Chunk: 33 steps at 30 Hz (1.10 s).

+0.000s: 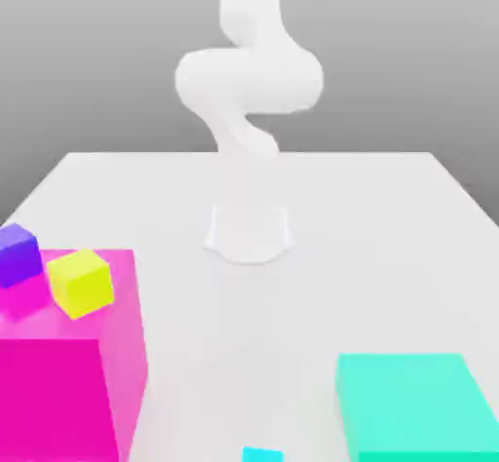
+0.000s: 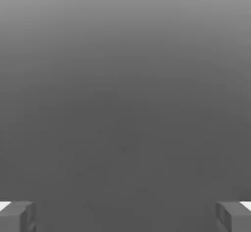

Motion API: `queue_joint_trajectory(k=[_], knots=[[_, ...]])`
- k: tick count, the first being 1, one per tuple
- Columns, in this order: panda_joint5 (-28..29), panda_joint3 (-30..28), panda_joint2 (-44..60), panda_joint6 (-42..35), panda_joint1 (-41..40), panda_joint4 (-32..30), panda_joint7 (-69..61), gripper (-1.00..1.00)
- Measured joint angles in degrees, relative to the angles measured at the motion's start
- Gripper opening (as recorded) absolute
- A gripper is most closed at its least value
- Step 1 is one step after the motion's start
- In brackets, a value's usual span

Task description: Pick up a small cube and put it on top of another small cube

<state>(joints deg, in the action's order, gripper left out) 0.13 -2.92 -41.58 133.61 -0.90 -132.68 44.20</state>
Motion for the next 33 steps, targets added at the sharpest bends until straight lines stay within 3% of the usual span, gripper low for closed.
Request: queue_joint_trajectory(k=[10,17,21,26,33], knots=[[-1.8,-16.2,20.2,6.7,-3.2,-0.8,-14.1,0.0],[-6.8,-26.3,35.0,11.2,-7.1,-1.2,-26.8,0.0],[-10.5,-29.4,43.8,13.5,-13.4,-1.4,-34.3,0.0],[-12.1,-32.6,51.9,18.2,-16.4,-9.1,-29.2,0.0],[-12.9,-34.5,50.0,25.7,-12.1,-21.1,-14.0,0.0]])
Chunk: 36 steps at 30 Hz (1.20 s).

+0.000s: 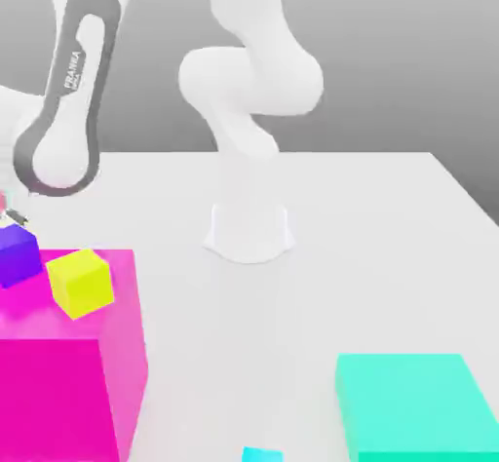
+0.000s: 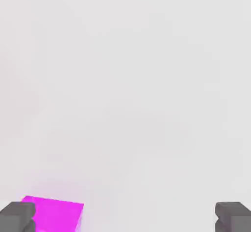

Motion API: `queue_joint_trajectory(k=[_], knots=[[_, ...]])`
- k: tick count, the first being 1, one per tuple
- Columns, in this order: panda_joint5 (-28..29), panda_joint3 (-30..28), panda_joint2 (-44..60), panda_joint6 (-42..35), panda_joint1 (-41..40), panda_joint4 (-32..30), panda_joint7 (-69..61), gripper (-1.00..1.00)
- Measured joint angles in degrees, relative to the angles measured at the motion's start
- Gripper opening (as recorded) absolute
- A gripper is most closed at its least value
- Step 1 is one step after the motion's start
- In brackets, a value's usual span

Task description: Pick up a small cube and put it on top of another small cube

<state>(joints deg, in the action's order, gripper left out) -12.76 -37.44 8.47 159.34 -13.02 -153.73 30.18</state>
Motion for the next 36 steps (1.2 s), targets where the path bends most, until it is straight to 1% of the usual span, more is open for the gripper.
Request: queue_joint_trajectory(k=[3,4,5,7,9,11,12,17,18,19,21,24,26,27,28,30,31,33,36], knots=[[2.9,0.0,-4.1,3.0,3.1,-4.5,8.6,0.0],[2.6,0.1,-3.9,3.9,3.4,-5.6,9.2,0.0],[0.0,1.5,-2.6,5.0,2.8,-5.9,7.7,0.0],[-7.4,6.6,1.0,7.2,-0.5,-5.3,2.5,0.0],[-14.4,13.7,4.8,9.7,-5.9,-4.1,-2.8,0.0],[-20.2,21.0,8.5,12.4,-12.0,-2.9,-7.3,0.0],[-22.1,23.5,9.8,13.4,-14.1,-2.5,-8.8,-1.0],[-22.0,23.5,9.8,13.3,-14.1,-2.5,-8.7,-1.0],[-22.9,24.9,10.4,13.8,-15.3,-2.3,-9.4,-1.0],[-22.1,23.9,9.8,13.4,-14.4,-2.5,-8.8,-1.0],[-17.2,19.0,7.0,11.5,-10.6,-3.5,-5.0,-1.0],[-5.7,11.1,1.1,8.0,-5.4,-5.4,3.8,-1.0],[2.8,7.8,-3.2,5.4,-4.1,-6.5,10.1,-1.0],[4.0,6.5,-4.8,4.6,-5.6,-6.1,11.6,-1.0],[3.9,5.3,-6.3,3.9,-8.1,-5.2,12.5,-1.0],[4.0,5.2,-8.8,0.6,-11.9,-2.0,11.7,-1.0],[4.1,6.1,-10.0,-1.6,-12.7,-0.1,10.5,-1.0],[4.1,7.5,-12.1,-6.4,-9.4,3.8,7.6,-1.0],[4.1,8.6,-15.0,-13.8,-7.5,9.7,2.6,-1.0]])
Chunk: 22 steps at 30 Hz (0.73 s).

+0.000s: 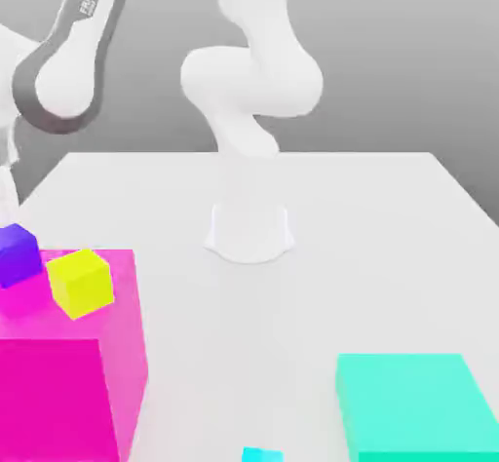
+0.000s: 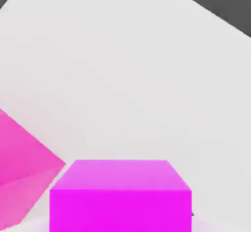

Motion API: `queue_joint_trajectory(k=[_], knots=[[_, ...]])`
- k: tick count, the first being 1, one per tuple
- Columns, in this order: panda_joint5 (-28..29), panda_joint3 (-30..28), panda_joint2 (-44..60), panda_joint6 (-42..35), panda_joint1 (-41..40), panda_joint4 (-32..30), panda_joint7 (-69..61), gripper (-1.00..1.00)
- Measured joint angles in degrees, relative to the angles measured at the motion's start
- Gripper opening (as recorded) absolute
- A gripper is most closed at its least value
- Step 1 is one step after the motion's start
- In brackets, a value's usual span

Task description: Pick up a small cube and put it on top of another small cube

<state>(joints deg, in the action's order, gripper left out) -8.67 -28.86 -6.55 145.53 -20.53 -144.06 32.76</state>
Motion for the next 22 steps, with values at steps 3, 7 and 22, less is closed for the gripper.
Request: queue_joint_trajectory(k=[3,7,22], knots=[[1.4,2.3,-1.7,-6.8,2.7,4.5,-4.9,-1.0],[3.8,5.9,-3.3,-15.5,6.7,9.8,-11.2,-1.0],[10.5,14.3,-0.7,-20.0,14.5,11.4,-21.9,1.0]])
